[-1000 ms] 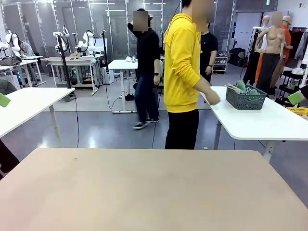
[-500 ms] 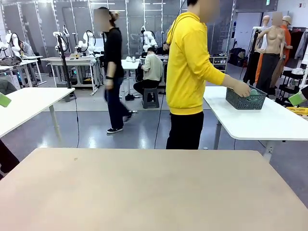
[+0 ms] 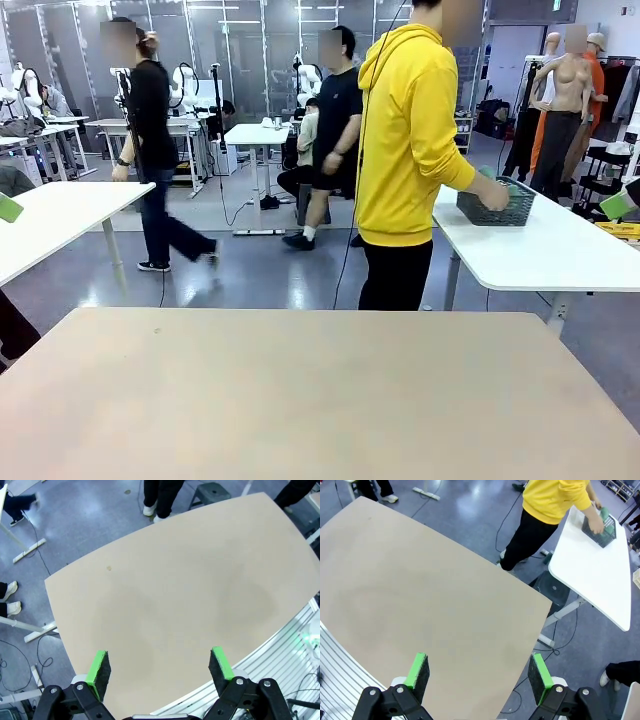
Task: Fold the towels and place them in the basket.
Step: When a person lays out a Towel with hook on the table, fold it in half twice.
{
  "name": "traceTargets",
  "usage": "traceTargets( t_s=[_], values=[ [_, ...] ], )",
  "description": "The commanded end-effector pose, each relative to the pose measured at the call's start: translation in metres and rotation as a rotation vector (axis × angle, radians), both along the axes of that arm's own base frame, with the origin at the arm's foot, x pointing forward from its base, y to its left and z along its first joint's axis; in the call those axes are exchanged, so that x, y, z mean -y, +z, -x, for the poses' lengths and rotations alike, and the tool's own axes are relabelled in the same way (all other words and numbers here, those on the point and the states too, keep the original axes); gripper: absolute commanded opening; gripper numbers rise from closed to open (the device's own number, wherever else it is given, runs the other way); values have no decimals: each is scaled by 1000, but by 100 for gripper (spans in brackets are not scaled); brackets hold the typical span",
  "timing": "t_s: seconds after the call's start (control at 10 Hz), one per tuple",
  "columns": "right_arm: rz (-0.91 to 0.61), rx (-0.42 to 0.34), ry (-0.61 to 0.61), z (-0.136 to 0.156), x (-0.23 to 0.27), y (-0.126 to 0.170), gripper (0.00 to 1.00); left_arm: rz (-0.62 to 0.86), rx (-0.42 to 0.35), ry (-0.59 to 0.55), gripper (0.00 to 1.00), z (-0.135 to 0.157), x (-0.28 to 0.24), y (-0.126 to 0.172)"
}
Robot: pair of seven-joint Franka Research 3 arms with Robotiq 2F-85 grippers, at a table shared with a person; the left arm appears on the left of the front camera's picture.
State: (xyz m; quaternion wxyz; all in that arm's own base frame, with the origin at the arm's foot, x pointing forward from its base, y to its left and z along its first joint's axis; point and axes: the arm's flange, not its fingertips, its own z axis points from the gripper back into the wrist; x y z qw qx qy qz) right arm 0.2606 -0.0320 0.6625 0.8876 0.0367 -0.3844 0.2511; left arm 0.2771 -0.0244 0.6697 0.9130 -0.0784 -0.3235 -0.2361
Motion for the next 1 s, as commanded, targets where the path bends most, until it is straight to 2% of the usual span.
traceTargets(
  t_s=[0.0, 0.9],
  values=[
    [0, 5, 1, -1, -1, 0, 100, -1, -1, 1, 100, 0, 0, 0],
    [0, 5, 1, -1, -1, 0, 100, -1, -1, 1, 100, 0, 0, 0]
  ],
)
